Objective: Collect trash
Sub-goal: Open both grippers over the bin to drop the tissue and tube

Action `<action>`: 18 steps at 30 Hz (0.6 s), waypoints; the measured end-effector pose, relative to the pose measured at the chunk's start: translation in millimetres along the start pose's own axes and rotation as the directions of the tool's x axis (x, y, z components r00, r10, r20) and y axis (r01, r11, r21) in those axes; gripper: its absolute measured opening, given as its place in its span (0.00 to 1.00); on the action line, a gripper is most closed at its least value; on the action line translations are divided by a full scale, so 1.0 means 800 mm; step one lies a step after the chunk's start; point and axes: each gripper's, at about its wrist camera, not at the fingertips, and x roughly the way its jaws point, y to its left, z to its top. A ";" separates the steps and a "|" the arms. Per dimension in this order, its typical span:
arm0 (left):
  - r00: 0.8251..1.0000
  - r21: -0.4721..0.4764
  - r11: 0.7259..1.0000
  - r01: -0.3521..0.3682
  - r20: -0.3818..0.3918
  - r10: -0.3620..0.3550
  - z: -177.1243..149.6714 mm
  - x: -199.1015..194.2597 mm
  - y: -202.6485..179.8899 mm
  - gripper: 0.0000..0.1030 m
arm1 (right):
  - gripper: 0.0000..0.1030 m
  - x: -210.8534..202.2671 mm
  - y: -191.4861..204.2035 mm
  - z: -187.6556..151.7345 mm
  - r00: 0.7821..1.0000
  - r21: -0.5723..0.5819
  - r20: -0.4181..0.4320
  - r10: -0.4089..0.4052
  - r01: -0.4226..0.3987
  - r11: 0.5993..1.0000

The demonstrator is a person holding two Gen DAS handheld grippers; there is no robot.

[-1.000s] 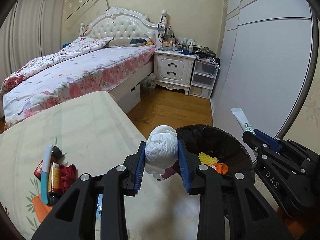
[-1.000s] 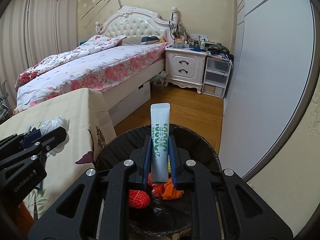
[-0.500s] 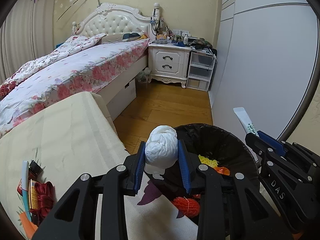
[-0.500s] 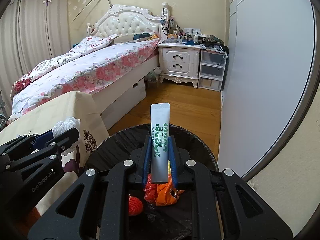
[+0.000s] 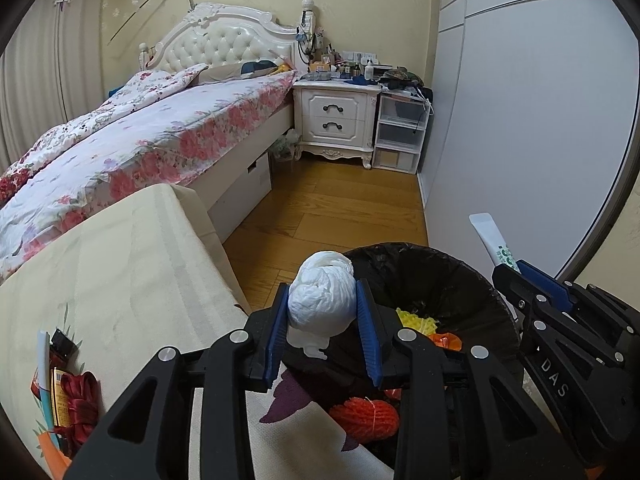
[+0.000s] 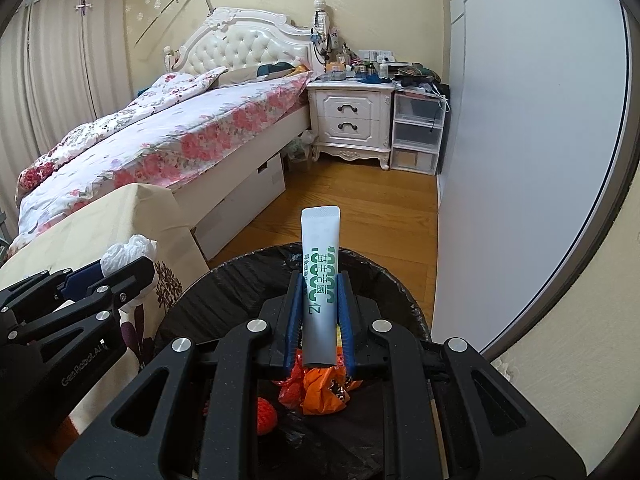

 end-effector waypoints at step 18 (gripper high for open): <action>1.000 -0.025 0.999 -0.021 -0.022 0.021 0.001 0.005 0.004 0.66 | 0.37 0.001 -0.009 0.003 1.000 0.018 0.010 -0.020 0.020 1.000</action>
